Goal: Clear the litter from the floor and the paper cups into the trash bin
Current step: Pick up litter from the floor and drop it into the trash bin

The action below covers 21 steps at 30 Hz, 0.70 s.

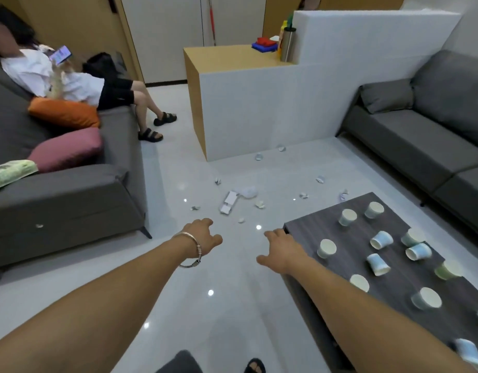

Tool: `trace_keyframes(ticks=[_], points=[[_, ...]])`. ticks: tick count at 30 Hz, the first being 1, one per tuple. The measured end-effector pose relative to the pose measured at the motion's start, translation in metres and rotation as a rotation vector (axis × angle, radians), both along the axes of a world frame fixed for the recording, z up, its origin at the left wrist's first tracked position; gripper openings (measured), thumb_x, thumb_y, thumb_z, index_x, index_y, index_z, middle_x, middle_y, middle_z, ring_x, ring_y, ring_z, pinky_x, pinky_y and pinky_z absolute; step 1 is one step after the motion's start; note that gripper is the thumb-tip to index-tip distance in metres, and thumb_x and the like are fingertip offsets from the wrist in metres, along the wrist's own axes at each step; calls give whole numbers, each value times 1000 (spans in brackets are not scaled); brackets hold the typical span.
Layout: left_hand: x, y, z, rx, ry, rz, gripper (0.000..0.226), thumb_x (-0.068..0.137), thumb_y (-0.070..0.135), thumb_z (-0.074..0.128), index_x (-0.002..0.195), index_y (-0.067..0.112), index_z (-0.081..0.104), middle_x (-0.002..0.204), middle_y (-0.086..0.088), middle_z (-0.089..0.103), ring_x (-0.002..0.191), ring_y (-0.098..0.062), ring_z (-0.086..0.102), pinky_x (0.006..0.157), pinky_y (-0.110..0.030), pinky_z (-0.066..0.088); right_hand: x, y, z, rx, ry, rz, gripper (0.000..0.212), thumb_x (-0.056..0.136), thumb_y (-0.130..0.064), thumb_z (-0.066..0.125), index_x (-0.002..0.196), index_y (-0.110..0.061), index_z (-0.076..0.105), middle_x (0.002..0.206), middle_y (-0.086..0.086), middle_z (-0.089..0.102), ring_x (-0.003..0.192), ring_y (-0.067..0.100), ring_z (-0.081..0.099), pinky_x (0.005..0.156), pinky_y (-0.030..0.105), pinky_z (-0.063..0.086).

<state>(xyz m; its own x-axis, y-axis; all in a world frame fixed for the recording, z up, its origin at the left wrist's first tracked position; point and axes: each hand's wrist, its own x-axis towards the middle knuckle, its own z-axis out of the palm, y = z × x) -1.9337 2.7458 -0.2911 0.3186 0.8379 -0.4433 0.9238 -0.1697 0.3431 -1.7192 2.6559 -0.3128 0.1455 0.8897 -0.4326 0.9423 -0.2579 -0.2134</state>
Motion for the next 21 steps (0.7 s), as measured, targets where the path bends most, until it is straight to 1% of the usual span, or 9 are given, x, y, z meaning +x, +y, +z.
trace_keyframes(ticks=[2, 5, 7, 11, 16, 21], points=[[13, 31, -6, -32, -5, -3, 68, 87, 46, 52, 145, 18, 31, 144, -7, 41, 127, -28, 44, 102, -40, 40, 15, 35, 0, -29, -5, 8, 78, 89, -50, 57, 151, -16, 24, 151, 9, 27, 132, 30, 36, 101, 41, 43], [30, 88, -23, -83, 36, -31, 69, 86, 46, 52, 146, 19, 30, 146, -7, 38, 129, -27, 41, 105, -39, 38, 34, 91, -8, -55, -13, 12, 78, 90, -50, 57, 151, -15, 24, 150, 9, 27, 133, 31, 35, 104, 42, 41], [43, 137, -33, -74, 22, -29, 68, 86, 46, 52, 145, 18, 31, 145, -7, 39, 129, -27, 41, 103, -39, 39, 47, 135, -16, -53, -20, -1, 78, 89, -49, 57, 151, -15, 24, 151, 9, 27, 133, 30, 34, 104, 42, 40], [78, 234, -45, -54, -7, -93, 67, 86, 46, 51, 144, 16, 34, 143, -9, 41, 128, -28, 41, 101, -38, 39, 68, 217, -31, -82, -28, -64, 78, 88, -51, 57, 150, -18, 25, 150, 6, 29, 132, 29, 34, 100, 42, 41], [113, 335, -47, -53, -24, -161, 55, 86, 45, 52, 129, 10, 49, 133, -13, 49, 122, -30, 45, 99, -39, 41, 97, 305, -39, -116, -24, -134, 80, 88, -54, 56, 151, -19, 23, 152, 4, 26, 134, 27, 32, 102, 41, 40], [148, 418, -62, -63, 27, -214, 59, 86, 46, 50, 134, 13, 45, 140, -8, 44, 131, -28, 36, 105, -44, 37, 128, 383, -51, -132, -10, -155, 80, 89, -55, 54, 152, -19, 22, 153, 5, 26, 136, 28, 31, 106, 43, 38]])
